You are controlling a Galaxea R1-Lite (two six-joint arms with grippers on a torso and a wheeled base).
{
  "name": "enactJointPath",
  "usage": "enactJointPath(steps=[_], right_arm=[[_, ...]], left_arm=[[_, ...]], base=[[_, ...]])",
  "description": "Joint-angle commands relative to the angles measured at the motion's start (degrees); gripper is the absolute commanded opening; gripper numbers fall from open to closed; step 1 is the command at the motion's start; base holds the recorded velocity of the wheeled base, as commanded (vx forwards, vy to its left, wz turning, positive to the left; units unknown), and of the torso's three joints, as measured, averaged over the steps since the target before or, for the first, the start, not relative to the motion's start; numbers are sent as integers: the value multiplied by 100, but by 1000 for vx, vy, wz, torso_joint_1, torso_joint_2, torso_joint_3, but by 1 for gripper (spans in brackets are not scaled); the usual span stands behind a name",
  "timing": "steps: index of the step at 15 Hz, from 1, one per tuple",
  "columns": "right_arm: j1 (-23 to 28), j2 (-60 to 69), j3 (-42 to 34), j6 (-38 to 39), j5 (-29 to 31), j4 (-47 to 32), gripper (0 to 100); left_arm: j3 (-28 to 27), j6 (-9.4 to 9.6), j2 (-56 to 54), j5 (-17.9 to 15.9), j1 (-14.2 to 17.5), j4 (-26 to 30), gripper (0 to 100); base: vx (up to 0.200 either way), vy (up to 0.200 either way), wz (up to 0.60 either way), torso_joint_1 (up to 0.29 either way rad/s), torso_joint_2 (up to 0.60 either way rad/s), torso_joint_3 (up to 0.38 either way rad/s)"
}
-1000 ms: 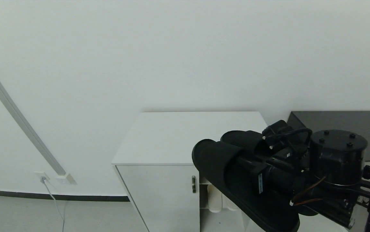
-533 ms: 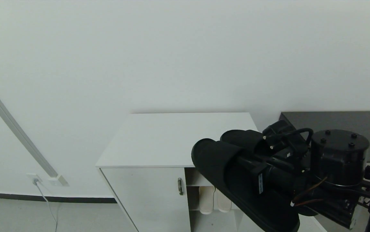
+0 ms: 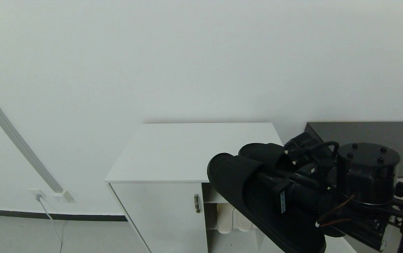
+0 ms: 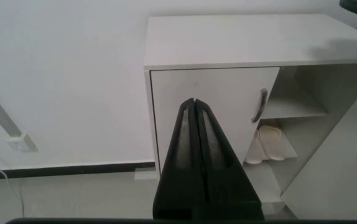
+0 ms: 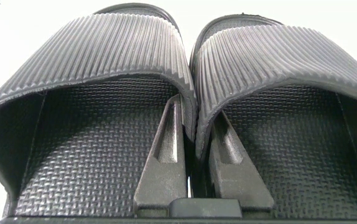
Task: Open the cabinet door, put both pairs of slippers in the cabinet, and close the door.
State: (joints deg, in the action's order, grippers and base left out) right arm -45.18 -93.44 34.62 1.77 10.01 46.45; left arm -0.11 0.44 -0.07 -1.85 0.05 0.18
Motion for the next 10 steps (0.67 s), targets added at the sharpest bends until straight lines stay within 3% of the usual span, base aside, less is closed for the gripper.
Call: enactJointPath(steps=[1,8,10], right_arm=[[0,-16,1,-1,1,5,0],[0,-16,-26,-10,1,22,0],[0,-16,-26,-10,1,22,0]], left_arm=[[2,0,7,1,4,-1,0],[-7,0,7,1,4,-1,0],[-7,0,7,1,4,-1,0]], base=[[-200,0,0,-2,2,2],[-200,0,0,-2,3,1],[0,0,0,0,0,0]])
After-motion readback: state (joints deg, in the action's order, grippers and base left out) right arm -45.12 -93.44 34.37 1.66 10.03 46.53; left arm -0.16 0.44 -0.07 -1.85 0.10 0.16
